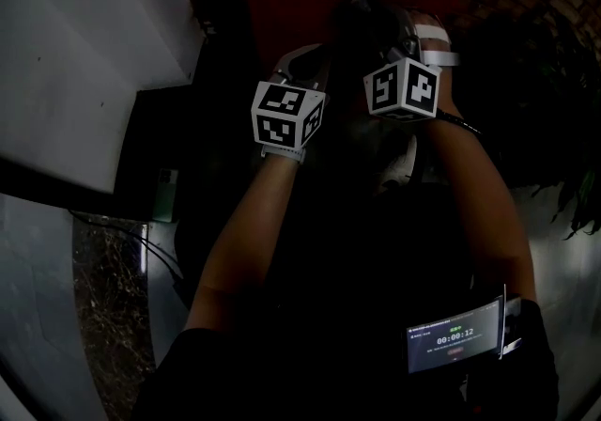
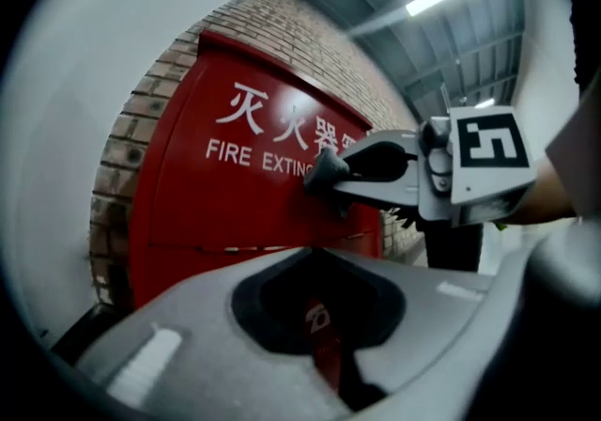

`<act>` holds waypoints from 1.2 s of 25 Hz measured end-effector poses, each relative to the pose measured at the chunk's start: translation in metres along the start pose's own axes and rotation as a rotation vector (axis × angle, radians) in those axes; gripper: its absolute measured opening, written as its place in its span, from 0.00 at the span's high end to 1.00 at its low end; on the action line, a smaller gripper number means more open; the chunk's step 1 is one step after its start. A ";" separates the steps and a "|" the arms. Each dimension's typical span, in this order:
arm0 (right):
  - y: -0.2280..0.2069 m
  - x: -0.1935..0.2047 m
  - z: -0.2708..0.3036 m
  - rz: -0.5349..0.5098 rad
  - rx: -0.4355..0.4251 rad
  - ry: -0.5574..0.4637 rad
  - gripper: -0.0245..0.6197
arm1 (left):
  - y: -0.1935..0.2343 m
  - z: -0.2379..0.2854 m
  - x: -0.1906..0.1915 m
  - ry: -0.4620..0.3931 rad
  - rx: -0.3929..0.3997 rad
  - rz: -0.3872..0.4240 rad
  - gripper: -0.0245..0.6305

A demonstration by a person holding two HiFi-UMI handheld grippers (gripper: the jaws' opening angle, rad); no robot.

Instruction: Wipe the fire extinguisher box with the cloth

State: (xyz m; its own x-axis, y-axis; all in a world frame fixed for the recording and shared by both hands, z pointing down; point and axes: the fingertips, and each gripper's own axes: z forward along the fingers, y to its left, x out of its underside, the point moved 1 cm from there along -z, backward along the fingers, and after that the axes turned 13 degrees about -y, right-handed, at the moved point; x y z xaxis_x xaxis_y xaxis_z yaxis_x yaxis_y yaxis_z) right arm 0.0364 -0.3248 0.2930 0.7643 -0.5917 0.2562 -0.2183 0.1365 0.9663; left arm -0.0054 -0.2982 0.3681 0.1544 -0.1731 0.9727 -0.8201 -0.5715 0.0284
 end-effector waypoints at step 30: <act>0.297 0.066 0.001 0.008 -0.407 0.063 0.86 | 0.021 -0.024 0.189 0.377 -0.027 -0.088 0.96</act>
State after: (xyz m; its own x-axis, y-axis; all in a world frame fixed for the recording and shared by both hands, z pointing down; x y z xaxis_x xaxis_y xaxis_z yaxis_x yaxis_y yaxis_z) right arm 0.0216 -0.3245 0.5972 0.8018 -0.5417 0.2525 0.0239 0.4512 0.8921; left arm -0.0069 -0.3235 0.5586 0.0152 0.1855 0.9825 -0.8279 -0.5487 0.1164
